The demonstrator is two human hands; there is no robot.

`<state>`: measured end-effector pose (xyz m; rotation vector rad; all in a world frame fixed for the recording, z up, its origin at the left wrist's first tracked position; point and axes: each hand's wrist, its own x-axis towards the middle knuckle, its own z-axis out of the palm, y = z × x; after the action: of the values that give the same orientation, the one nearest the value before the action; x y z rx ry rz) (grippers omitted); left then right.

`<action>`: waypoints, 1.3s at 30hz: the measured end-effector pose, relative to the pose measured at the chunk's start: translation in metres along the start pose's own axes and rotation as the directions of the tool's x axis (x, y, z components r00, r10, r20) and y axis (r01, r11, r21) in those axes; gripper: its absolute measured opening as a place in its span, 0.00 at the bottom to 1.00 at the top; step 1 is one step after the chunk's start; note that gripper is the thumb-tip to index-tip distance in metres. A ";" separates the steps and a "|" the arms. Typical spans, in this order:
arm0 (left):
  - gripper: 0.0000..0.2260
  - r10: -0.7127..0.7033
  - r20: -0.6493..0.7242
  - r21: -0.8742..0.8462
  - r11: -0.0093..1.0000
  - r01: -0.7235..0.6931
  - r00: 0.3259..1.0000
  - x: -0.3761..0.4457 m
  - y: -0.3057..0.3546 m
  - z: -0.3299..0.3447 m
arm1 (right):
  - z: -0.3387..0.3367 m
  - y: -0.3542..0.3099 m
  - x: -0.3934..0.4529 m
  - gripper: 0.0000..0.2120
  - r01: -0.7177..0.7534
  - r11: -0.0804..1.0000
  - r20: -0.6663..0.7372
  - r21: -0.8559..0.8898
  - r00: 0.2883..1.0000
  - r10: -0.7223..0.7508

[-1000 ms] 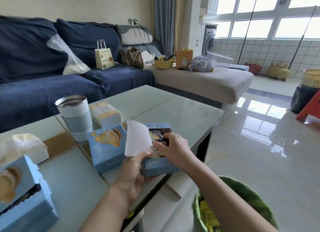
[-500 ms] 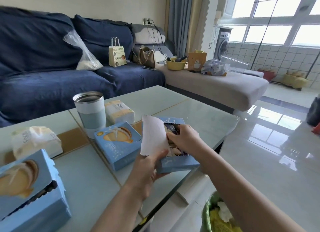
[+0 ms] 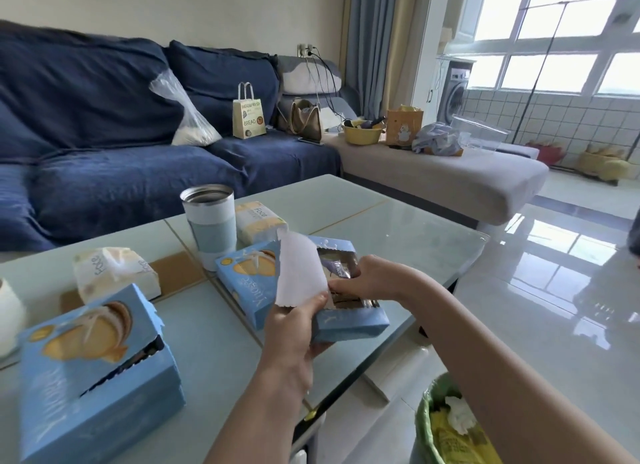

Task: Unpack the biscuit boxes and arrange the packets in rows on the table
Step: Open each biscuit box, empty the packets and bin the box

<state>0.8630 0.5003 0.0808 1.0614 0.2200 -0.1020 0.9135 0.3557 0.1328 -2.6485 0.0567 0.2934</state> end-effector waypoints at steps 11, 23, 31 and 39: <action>0.11 0.124 -0.070 -0.086 0.988 -0.129 0.990 -0.002 0.020 -0.007 | -0.010 -0.029 0.003 0.15 0.008 0.909 -0.093 0.417 0.995 0.033; 0.08 0.091 -0.079 -0.151 0.983 -0.102 0.993 0.002 0.029 -0.013 | -0.010 -0.042 0.017 0.11 0.082 0.897 -0.211 0.433 0.977 0.012; 0.08 0.109 -0.100 -0.136 0.983 -0.122 0.989 0.004 0.029 -0.013 | -0.014 -0.029 0.019 0.05 0.030 0.742 -0.125 0.670 0.990 0.072; 0.14 0.123 -0.156 -0.048 0.990 -0.132 0.980 0.005 0.028 -0.014 | -0.007 -0.031 0.016 0.06 0.173 0.745 -0.283 0.645 0.959 0.022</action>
<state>0.8712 0.5268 0.0972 1.0229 0.2909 0.1010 0.9334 0.3805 0.1494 -1.9400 0.1182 -0.1199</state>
